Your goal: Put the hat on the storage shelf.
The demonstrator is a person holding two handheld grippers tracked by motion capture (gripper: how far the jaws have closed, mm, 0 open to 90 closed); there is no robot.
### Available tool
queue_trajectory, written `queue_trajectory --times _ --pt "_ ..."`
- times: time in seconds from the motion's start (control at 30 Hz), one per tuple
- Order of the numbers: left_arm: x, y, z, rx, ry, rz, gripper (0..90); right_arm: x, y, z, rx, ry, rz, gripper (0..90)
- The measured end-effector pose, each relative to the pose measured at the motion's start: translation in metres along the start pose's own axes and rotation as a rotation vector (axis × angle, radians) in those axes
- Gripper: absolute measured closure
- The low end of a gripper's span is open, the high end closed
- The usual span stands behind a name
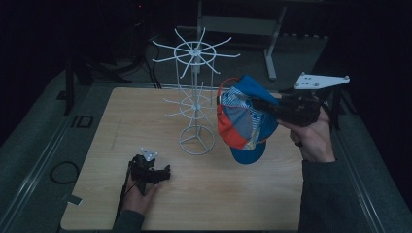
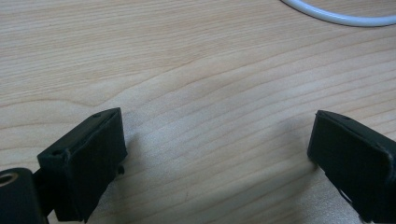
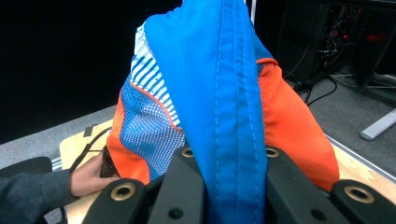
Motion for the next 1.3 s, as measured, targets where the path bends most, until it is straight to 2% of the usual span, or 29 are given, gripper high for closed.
queue_trajectory --times 0.37,0.5,0.9,1.3 --pt "0.0 0.0 0.0 0.0 0.0 0.0 4.6 0.003 -0.001 0.004 -0.013 0.009 -0.03 87.1" --pt "0.0 0.0 0.0 -0.001 0.001 0.0 4.6 0.004 -0.001 0.007 -0.025 0.029 -0.047 87.2" --pt "0.0 0.0 0.0 0.0 0.0 0.0 4.6 0.012 0.007 0.013 -0.01 0.029 -0.071 87.2" --pt "0.0 0.0 0.0 0.001 0.0 0.0 4.6 0.015 0.015 0.015 -0.025 0.052 -0.109 87.2"
Point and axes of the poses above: each handheld gripper's, and its own axes: x roughly backward along the jaws, y roughly out of its top, z roughly to its left, the point moved 4 cm from there along -x, roughly forward along the jaws, and after that the axes turned 14 degrees about -y, right-handed, at the moved point
